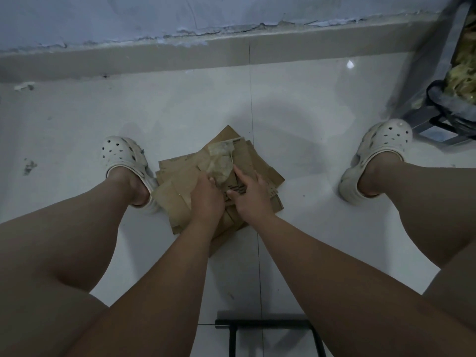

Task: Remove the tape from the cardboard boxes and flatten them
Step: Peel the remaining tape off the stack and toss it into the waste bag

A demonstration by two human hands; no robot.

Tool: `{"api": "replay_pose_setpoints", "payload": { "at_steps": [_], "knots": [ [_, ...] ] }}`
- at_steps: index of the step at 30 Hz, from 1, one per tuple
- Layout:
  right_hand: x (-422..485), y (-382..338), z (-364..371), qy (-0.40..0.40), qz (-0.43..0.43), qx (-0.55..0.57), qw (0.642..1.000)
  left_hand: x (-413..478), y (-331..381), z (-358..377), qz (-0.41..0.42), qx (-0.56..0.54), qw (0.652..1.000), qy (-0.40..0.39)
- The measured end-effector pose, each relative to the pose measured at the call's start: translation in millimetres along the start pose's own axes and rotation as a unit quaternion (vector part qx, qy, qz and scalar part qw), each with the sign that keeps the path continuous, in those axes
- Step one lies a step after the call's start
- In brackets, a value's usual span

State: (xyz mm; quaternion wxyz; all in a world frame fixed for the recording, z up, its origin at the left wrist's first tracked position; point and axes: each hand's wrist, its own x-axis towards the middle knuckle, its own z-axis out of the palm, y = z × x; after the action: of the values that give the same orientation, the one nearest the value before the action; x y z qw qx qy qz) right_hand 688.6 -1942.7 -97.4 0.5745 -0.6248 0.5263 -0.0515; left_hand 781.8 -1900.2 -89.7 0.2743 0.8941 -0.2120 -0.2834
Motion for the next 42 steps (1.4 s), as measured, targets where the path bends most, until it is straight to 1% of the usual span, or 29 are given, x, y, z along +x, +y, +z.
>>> {"api": "replay_pose_setpoints", "payload": {
  "at_steps": [4, 6, 9, 11, 13, 15, 17, 19, 23, 25, 27, 28, 29, 31, 33, 34, 35, 37, 39, 42],
  "knots": [
    [3.3, 1.8, 1.1, -0.002, 0.000, -0.006, 1.000, 4.8, -2.4, 0.6, 0.008, 0.020, 0.998, 0.052],
    [2.1, 4.6, 1.9, -0.002, 0.002, -0.028, 1.000, 6.8, -6.7, -1.6, 0.013, -0.022, 0.998, 0.059],
    [1.8, 9.6, 0.3, -0.002, 0.003, -0.046, 0.999, 2.1, -15.2, -3.8, 0.031, -0.121, 0.992, 0.013],
    [3.8, 10.9, -2.0, -0.009, 0.005, -0.045, 0.999, -3.7, -18.3, -3.6, 0.033, -0.132, 0.990, -0.027],
    [4.9, 9.7, -2.5, -0.012, 0.002, -0.037, 0.999, -4.5, -16.7, -5.0, 0.028, -0.117, 0.990, -0.075],
    [4.3, 9.5, -1.1, -0.011, -0.001, -0.032, 0.999, -1.7, -14.2, -8.0, 0.022, -0.101, 0.989, -0.104],
    [2.1, 11.6, -0.3, -0.015, -0.001, -0.032, 0.999, 1.2, -13.6, -11.1, 0.024, -0.079, 0.991, -0.106],
    [1.2, 12.5, -0.8, -0.018, 0.001, -0.029, 0.999, 2.6, -12.7, -15.5, 0.044, -0.052, 0.991, -0.113],
    [4.0, 9.8, -2.1, -0.023, 0.003, -0.015, 1.000, 10.2, -6.5, -26.8, 0.076, -0.013, 0.986, -0.149],
    [4.7, 10.5, -0.8, -0.023, 0.006, -0.016, 1.000, 15.6, 1.0, -35.9, 0.103, 0.042, 0.985, -0.132],
    [4.6, 11.3, 0.7, -0.023, 0.007, -0.023, 0.999, 26.4, 15.6, -49.3, 0.153, 0.119, 0.979, -0.058],
    [4.6, 11.1, 1.3, -0.023, 0.006, -0.028, 0.999, 31.9, 26.2, -56.3, 0.177, 0.153, 0.972, -0.036],
    [5.1, 10.4, 1.6, -0.023, 0.003, -0.032, 0.999, 36.7, 37.9, -61.6, 0.196, 0.188, 0.962, -0.040],
    [6.6, 8.5, 0.6, -0.024, 0.001, -0.034, 0.999, 41.3, 54.4, -63.5, 0.209, 0.216, 0.949, -0.096],
    [7.1, 6.9, -0.5, -0.023, -0.004, -0.040, 0.999, 35.8, 60.1, -59.2, 0.185, 0.183, 0.954, -0.147],
    [6.6, 6.0, -0.4, -0.021, -0.005, -0.044, 0.999, 31.4, 58.9, -56.1, 0.173, 0.154, 0.960, -0.157],
    [5.6, 4.7, 0.1, -0.016, -0.005, -0.051, 0.999, 27.0, 56.9, -53.1, 0.170, 0.132, 0.965, -0.149],
    [2.5, 1.7, 3.3, 0.007, -0.014, -0.093, 0.996, 22.9, 52.6, -46.4, 0.168, 0.101, 0.976, -0.096],
    [-1.5, 0.5, 9.0, 0.031, -0.049, -0.159, 0.986, 23.3, 51.9, -39.7, 0.143, 0.067, 0.986, -0.049],
    [-6.3, 4.6, 15.0, 0.046, -0.103, -0.226, 0.968, 27.7, 52.2, -30.1, 0.105, 0.005, 0.994, -0.014]
  ]
}}
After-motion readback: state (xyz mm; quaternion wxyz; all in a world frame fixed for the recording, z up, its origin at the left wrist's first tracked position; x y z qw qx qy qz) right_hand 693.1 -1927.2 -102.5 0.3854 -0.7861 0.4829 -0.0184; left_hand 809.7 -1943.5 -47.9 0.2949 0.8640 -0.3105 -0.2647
